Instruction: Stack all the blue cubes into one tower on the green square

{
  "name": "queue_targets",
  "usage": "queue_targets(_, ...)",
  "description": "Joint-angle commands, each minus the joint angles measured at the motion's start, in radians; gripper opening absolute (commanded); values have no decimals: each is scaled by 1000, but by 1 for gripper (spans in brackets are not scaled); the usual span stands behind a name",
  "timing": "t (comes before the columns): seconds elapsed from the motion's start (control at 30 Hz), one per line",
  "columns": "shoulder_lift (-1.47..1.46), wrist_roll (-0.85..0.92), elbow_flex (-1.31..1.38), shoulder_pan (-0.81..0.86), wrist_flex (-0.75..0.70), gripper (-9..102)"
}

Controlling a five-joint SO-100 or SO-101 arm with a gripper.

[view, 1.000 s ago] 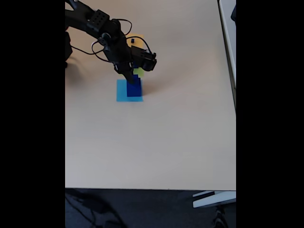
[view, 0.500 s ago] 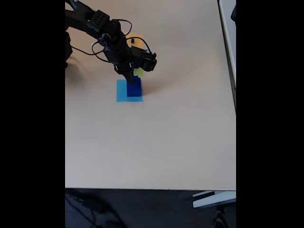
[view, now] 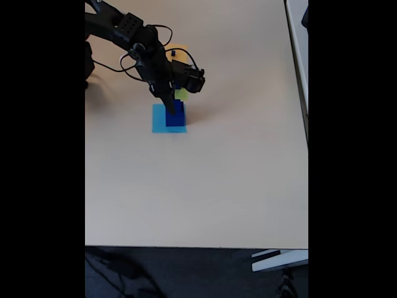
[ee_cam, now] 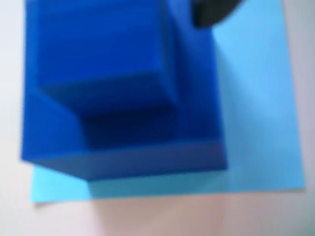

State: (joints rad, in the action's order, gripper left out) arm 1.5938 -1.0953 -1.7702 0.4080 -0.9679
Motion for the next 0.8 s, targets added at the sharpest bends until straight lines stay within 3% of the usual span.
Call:
queue_targets(0.0, 41, -37, 84, -40, -5, 30)
queue_targets(0.4, 91, -178, 161, -187, -17, 36)
queue_targets(0.77, 75, -439, 258, -353, -160, 36)
